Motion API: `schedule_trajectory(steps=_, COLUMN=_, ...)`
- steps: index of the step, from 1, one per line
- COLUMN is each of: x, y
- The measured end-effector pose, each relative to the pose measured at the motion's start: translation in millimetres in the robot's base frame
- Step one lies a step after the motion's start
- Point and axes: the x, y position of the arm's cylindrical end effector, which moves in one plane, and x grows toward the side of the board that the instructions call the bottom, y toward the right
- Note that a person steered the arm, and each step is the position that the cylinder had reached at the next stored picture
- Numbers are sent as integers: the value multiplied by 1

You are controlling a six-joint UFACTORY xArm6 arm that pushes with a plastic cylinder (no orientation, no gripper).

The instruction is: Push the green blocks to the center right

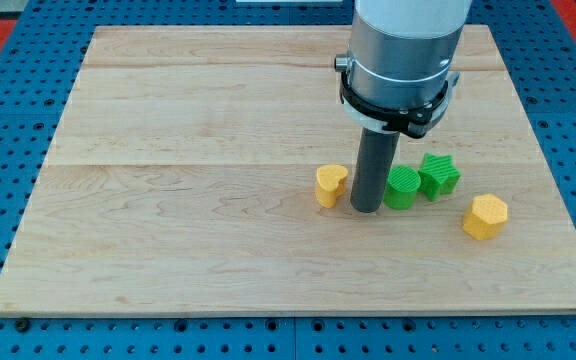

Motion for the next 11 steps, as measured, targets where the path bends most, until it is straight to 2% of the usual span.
schedule_trajectory(steps=2, x=-3, y=72)
schedule_trajectory(steps=4, x=-57, y=73)
schedule_trajectory(steps=5, x=-52, y=56)
schedule_trajectory(steps=6, x=-42, y=74)
schedule_trajectory(steps=7, x=-42, y=115)
schedule_trajectory(steps=9, x=-42, y=143)
schedule_trajectory(steps=10, x=-60, y=145)
schedule_trajectory(steps=11, x=-87, y=82)
